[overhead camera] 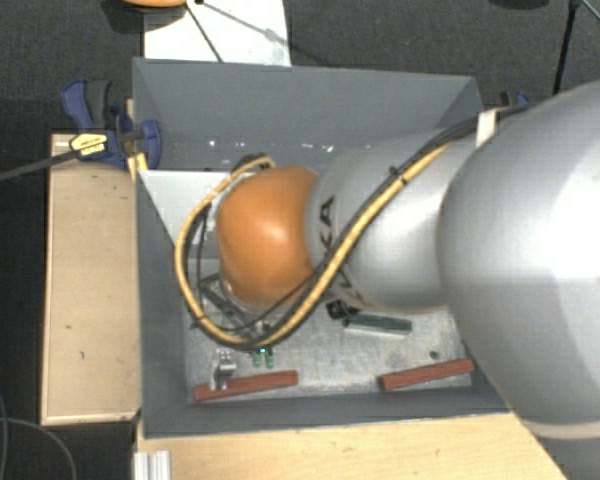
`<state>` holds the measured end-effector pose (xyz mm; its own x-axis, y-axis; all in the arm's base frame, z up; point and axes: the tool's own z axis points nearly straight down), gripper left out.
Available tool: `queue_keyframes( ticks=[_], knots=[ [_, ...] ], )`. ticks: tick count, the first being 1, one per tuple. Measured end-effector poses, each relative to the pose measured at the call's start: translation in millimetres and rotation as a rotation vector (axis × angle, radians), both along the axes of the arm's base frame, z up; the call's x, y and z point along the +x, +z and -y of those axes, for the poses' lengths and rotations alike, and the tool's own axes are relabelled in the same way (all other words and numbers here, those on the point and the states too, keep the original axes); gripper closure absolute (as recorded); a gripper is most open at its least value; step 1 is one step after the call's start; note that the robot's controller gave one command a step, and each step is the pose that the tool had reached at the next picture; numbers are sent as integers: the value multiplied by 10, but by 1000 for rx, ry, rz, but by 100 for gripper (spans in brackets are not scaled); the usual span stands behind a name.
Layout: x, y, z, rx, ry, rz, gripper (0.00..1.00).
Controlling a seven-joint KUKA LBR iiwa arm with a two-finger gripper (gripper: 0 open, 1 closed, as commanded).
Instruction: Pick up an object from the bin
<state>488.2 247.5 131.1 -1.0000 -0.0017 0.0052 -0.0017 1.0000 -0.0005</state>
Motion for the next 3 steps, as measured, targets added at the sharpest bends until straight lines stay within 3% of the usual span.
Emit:
queue_keyframes(
  ticks=[1, 2, 3],
  knots=[
    [22, 28, 6, 1, -3, 6, 0],
    [28, 28, 556, 2, 22, 6, 0],
    [1, 113, 896, -2, 18, 5, 0]
  ],
)
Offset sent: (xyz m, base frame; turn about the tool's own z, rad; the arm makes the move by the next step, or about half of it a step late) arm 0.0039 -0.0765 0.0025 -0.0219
